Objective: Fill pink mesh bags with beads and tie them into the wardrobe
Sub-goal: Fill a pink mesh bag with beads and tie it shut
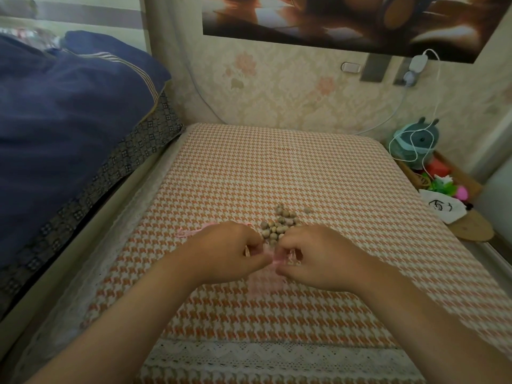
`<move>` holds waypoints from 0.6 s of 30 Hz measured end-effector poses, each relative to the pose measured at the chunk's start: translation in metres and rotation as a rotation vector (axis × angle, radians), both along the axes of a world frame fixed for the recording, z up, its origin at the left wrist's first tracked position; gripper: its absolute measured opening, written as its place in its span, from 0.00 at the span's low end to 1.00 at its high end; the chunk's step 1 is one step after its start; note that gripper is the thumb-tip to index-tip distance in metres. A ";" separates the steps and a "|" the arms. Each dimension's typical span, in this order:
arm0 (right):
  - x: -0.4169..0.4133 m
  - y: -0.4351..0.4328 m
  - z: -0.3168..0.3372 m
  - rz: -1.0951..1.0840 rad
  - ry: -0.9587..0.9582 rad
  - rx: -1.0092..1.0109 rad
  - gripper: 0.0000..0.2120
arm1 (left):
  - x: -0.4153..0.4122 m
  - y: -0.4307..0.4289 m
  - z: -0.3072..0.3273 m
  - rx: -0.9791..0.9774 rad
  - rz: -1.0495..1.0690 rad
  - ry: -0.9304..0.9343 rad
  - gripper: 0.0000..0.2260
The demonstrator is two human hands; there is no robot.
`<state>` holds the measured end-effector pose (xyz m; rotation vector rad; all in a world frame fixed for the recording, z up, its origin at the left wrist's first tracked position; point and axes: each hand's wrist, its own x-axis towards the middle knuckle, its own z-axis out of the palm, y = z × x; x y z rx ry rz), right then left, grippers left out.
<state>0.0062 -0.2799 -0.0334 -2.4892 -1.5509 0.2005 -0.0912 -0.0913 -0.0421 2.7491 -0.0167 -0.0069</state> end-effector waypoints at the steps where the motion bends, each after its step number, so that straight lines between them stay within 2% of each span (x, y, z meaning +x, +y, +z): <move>1: -0.001 0.000 0.001 0.000 0.006 0.023 0.07 | 0.000 -0.001 0.001 -0.022 0.036 -0.004 0.24; 7: -0.005 0.009 -0.001 0.057 -0.127 -0.029 0.08 | -0.001 0.000 0.002 0.079 0.244 -0.024 0.23; 10: -0.009 0.017 0.001 0.103 -0.174 -0.036 0.09 | -0.001 0.000 -0.004 -0.036 0.316 -0.015 0.20; 13: -0.011 0.023 -0.002 0.110 -0.175 -0.041 0.09 | 0.001 0.003 -0.005 -0.145 0.363 -0.014 0.11; 15: -0.010 0.025 -0.005 0.088 -0.082 -0.010 0.10 | 0.001 0.008 -0.003 -0.189 0.379 -0.006 0.08; 18: -0.003 0.027 -0.005 -0.044 0.184 0.245 0.11 | 0.001 0.019 -0.004 -0.179 0.398 -0.011 0.06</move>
